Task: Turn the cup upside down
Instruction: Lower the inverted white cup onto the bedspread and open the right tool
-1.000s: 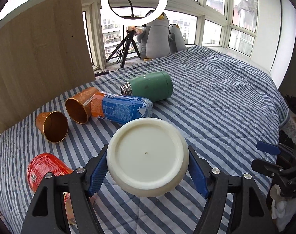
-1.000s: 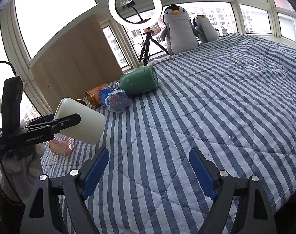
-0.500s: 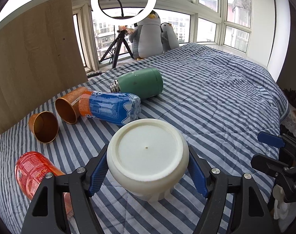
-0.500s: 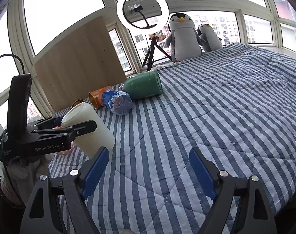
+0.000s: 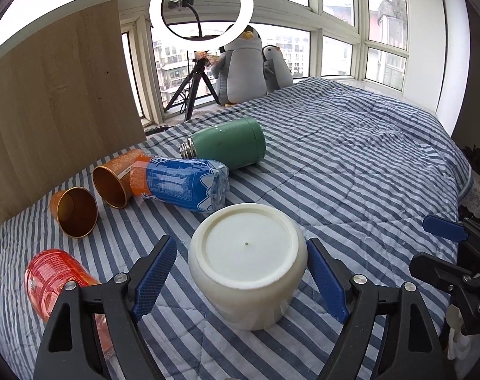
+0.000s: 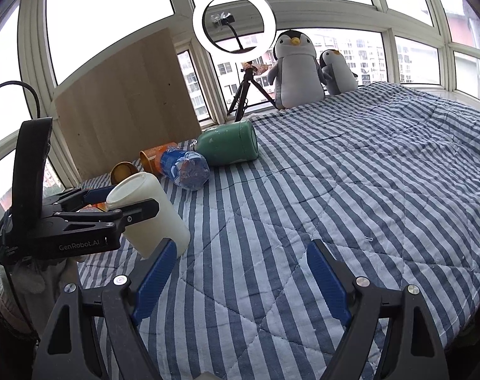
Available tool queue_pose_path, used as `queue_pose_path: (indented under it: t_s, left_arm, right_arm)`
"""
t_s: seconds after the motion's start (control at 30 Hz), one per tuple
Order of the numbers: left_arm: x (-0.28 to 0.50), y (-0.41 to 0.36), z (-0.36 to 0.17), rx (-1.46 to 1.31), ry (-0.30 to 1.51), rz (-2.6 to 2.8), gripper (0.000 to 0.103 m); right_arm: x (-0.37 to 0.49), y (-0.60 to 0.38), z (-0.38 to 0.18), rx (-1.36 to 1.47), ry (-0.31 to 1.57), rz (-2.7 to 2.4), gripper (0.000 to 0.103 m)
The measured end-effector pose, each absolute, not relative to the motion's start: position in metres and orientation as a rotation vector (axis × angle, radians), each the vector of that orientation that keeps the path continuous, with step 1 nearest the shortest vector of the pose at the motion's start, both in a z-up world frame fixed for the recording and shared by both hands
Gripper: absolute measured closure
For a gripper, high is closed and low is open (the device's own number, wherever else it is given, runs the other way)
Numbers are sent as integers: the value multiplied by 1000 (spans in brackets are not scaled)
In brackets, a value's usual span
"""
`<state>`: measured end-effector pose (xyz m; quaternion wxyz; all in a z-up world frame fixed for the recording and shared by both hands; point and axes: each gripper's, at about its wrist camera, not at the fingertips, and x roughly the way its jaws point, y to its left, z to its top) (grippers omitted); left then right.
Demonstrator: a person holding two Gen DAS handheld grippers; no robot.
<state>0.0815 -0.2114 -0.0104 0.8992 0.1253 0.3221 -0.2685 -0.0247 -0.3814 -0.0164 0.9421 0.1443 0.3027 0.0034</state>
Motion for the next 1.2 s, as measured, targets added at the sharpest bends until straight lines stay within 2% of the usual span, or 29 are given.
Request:
queue_pose_path:
  t_s: [0.33,0.63,1.2]
  left_arm:
    - [46,-186,12,215,539,-515,16]
    - [-8,-150,31,125,411,-469,8]
    - [-29,-87,21,35,311,-256,2]
  right_arm:
    - [-26,-380,-14,285,584,13,22]
    - [-27,-366,-6,214,530,10,21]
    - [-15,-346,2,74,409,12,10]
